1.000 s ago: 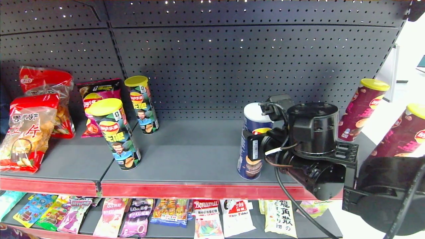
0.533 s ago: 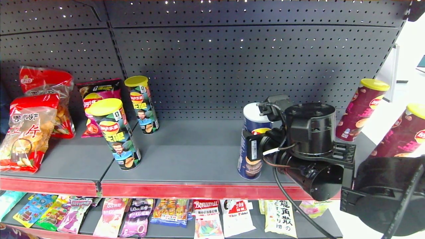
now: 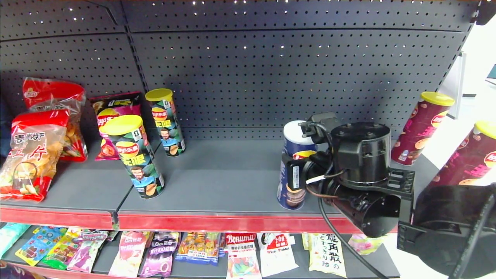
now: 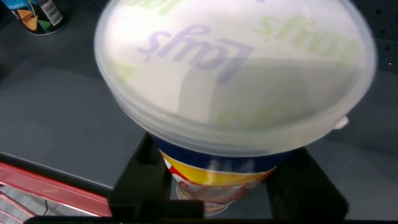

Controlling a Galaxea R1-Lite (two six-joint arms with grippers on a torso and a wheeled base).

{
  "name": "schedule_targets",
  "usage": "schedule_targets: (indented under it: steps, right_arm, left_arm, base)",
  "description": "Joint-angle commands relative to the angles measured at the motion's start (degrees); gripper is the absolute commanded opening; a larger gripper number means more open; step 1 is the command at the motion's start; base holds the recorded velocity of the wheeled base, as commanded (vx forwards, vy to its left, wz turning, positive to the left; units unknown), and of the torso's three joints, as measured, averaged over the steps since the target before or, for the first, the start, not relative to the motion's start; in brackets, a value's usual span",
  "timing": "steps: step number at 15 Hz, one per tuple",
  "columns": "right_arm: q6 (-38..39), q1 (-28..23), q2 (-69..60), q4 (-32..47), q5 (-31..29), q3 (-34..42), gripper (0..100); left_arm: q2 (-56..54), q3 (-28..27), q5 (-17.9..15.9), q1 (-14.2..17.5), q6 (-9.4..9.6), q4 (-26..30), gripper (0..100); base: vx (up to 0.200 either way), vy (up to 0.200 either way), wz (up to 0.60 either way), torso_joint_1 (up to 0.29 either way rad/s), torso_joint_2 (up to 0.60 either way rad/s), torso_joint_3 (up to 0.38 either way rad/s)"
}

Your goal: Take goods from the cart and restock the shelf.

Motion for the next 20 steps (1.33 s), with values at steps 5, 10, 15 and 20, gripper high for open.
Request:
schedule_targets:
  steps: [5, 10, 15, 20]
  right_arm:
    - [0.3, 0.3, -0.6, -0.3, 0.0, 0.2, 100]
    - [0.9, 2.2, -6.7, -0.3, -1.1, 6.1, 100]
    - [2.1, 3.0, -15.4, -0.3, -1.0, 12.9, 100]
    - [3.1, 2.7, -25.0, -0.3, -1.0, 22.1, 100]
  left_arm:
    - [-0.4, 0.1, 0.0, 0.1, 0.01, 0.0, 0]
    - [-0.3, -0.1, 0.0, 0.0, 0.01, 0.0, 0]
    - [-0.1, 0.0, 0.0, 0.0, 0.01, 0.0, 0]
    - [0.6, -0.3, 0.0, 0.1, 0.01, 0.0, 0]
  base:
    - [0.000, 0.000, 0.00, 0.000, 0.00, 0.000]
    - [0.000, 0.000, 0.00, 0.000, 0.00, 0.000]
    - [0.000, 0.000, 0.00, 0.000, 0.00, 0.000]
    - [0.000, 0.000, 0.00, 0.000, 0.00, 0.000]
